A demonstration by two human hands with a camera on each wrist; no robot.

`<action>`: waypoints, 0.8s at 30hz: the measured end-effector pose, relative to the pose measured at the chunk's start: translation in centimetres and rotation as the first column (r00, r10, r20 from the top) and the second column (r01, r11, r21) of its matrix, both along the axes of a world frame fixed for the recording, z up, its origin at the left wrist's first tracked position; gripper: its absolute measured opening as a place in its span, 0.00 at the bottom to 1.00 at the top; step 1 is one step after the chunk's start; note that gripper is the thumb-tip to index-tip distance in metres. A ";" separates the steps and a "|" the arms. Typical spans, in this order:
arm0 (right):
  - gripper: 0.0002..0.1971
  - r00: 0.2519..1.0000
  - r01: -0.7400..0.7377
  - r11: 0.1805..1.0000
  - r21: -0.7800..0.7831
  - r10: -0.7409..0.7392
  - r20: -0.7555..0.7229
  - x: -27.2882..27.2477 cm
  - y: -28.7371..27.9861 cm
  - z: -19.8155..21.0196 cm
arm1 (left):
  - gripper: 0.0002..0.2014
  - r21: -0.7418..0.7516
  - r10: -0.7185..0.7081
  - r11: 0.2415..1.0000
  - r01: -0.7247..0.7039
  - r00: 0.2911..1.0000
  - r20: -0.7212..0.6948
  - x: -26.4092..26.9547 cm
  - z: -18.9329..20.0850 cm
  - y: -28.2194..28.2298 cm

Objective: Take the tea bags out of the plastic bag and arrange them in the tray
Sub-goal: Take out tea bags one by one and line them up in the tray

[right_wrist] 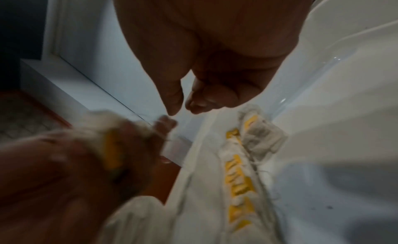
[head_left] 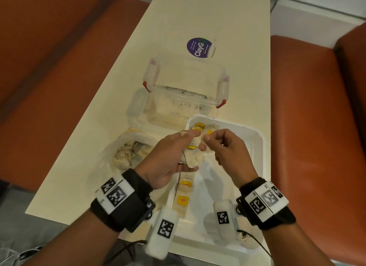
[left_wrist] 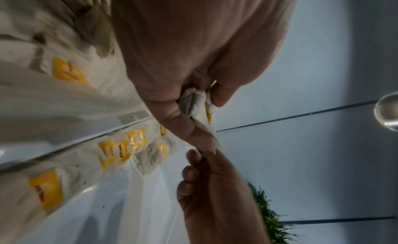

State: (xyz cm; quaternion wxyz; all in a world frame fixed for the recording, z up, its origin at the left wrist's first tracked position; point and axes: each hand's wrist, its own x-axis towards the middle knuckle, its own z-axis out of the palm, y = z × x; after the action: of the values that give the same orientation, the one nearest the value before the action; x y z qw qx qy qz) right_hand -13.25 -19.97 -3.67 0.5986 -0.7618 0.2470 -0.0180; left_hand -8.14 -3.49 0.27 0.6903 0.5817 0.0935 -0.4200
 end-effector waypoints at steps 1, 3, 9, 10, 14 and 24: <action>0.12 0.999 -0.025 0.999 0.031 0.024 0.028 -0.5 0.3 0.8 | 0.14 0.004 0.002 1.000 -0.002 1.000 0.006 0.0 0.0 -0.5; 0.09 0.996 -0.049 0.997 0.055 0.045 0.074 -1.3 0.5 1.8 | 0.14 0.010 -0.001 1.000 0.001 1.000 -0.005 0.0 0.0 -1.3; 0.12 0.990 -0.135 0.991 -0.016 0.136 0.044 -1.7 0.1 1.8 | 0.18 0.024 -0.110 0.994 0.111 0.994 -0.023 -0.3 -0.2 -2.1; 0.11 0.992 -0.117 0.993 0.018 0.116 0.042 -1.6 0.0 1.9 | 0.19 0.019 -0.120 0.993 0.120 0.993 -0.015 -0.4 -0.2 -2.1; 0.11 0.995 -0.099 0.988 0.117 0.095 0.036 -1.3 -0.5 2.5 | 0.22 0.022 -0.084 0.996 0.086 0.995 -0.057 -0.4 -0.3 -1.9; 0.03 0.979 -0.194 0.979 0.054 0.190 0.080 -1.1 -0.8 2.8 | 0.21 0.078 -0.110 0.990 0.118 0.990 -0.091 -0.3 -0.2 -1.5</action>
State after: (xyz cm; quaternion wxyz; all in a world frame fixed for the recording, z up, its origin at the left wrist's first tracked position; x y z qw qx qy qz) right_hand -14.34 -20.73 -0.88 0.6294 -0.7621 0.1504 0.0191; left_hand -8.40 -4.96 0.04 0.6356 0.5955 0.1074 -0.4794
